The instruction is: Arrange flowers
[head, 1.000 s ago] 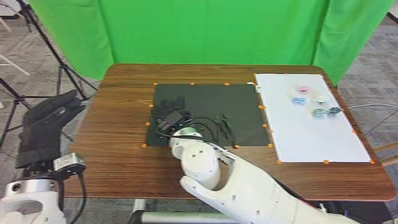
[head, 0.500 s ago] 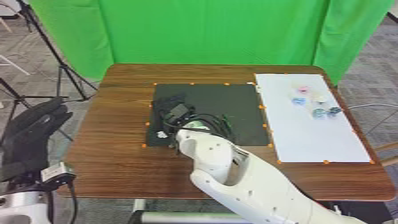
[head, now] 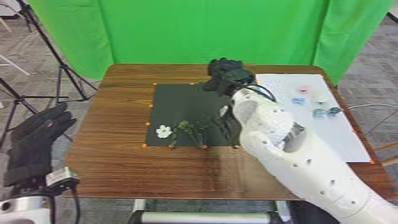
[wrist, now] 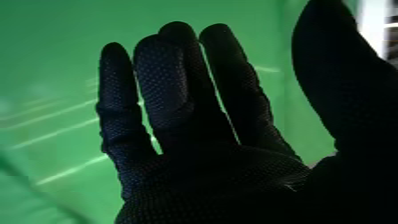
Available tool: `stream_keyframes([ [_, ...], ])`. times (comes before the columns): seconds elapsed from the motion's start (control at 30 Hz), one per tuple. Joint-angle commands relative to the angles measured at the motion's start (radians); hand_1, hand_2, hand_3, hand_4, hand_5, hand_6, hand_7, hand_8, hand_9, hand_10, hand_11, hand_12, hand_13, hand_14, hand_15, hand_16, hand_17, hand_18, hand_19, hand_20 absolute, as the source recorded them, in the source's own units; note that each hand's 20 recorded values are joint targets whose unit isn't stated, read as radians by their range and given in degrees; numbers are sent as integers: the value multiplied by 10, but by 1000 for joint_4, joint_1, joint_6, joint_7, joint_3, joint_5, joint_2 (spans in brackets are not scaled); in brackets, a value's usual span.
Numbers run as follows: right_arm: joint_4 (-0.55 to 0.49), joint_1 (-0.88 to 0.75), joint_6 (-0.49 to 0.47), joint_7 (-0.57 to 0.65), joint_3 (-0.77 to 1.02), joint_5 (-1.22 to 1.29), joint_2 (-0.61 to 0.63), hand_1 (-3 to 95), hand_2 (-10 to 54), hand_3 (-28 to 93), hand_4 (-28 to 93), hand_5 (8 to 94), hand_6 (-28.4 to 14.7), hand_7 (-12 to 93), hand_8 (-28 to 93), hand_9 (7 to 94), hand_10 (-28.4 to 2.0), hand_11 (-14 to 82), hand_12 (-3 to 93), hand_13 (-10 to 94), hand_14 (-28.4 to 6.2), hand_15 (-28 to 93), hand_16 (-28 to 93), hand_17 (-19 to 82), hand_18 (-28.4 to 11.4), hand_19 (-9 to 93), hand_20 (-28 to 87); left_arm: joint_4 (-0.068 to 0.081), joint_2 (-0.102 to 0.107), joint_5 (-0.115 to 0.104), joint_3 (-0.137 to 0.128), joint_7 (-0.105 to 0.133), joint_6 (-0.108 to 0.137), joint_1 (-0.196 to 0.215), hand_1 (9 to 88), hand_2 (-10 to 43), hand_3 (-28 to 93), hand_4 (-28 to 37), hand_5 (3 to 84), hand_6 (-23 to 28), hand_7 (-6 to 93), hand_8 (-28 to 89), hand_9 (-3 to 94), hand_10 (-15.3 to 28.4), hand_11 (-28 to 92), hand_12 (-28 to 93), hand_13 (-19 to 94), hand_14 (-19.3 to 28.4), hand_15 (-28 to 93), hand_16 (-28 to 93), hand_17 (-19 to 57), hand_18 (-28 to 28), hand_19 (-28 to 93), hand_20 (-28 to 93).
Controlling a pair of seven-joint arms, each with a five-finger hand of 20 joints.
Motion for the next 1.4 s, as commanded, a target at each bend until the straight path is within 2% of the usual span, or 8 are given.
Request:
stream_keyframes([
  [0.03,30,-48,31,104,110,43,160,350,-81,841,-248,510,-120,208,-123,473,-227,421,183,500,-165,814,160,170,-254,755,144,-12,21,16,14,-22,14,-15,273,16,772,-194,399,108,229,-126,327,193,446,104,207,242,656,-163,-118,202,544,99],
  [0.2,44,-131,32,151,210,77,225,352,-82,844,-249,500,-122,206,-123,469,-226,405,182,497,-166,813,157,169,-253,754,141,-11,26,16,25,-33,17,-35,275,15,773,-193,399,108,227,-125,324,191,442,102,201,240,651,-164,-120,201,542,98],
  [0.23,50,-153,24,160,240,87,228,352,-82,845,-249,499,-122,205,-123,468,-226,403,182,497,-166,813,156,169,-253,754,141,-15,32,9,24,-22,22,-22,276,14,774,-192,399,108,227,-125,324,191,442,102,200,240,651,-164,-120,201,542,98],
  [0.37,63,-191,41,197,284,119,267,352,-83,846,-251,497,-123,205,-122,459,-229,384,178,496,-165,813,155,169,-252,755,140,-14,34,9,29,-23,21,-25,278,15,773,-191,399,108,227,-124,323,191,441,101,199,239,651,-163,-120,201,541,99],
  [0.67,113,-222,31,254,331,184,292,351,-83,844,-256,487,-124,209,-123,449,-235,340,171,518,-156,818,144,185,-246,772,143,-16,59,-22,45,26,40,-10,280,15,773,-189,398,108,226,-124,321,191,439,100,198,239,650,-163,-120,201,542,100],
  [0.87,162,-192,34,289,303,199,305,350,-79,836,-255,491,-123,207,-121,457,-235,325,173,567,-142,850,133,216,-234,806,139,-16,54,-23,48,38,39,-10,279,15,774,-187,398,108,225,-124,320,190,439,100,197,240,650,-163,-120,201,542,100],
  [1.13,201,-184,33,316,296,208,311,352,-78,831,-252,501,-119,209,-122,470,-233,311,170,593,-134,876,127,235,-226,828,122,-12,70,-40,63,59,42,-20,282,15,774,-185,398,108,226,-124,321,191,437,100,197,240,650,-163,-120,201,543,100],
  [1.4,218,-204,9,334,305,218,307,353,-78,832,-252,504,-119,208,-121,477,-234,305,171,600,-132,883,126,238,-226,839,102,-9,80,-61,57,78,36,-14,282,14,777,-182,398,108,226,-124,321,191,437,101,198,241,650,-163,-120,201,542,100],
])
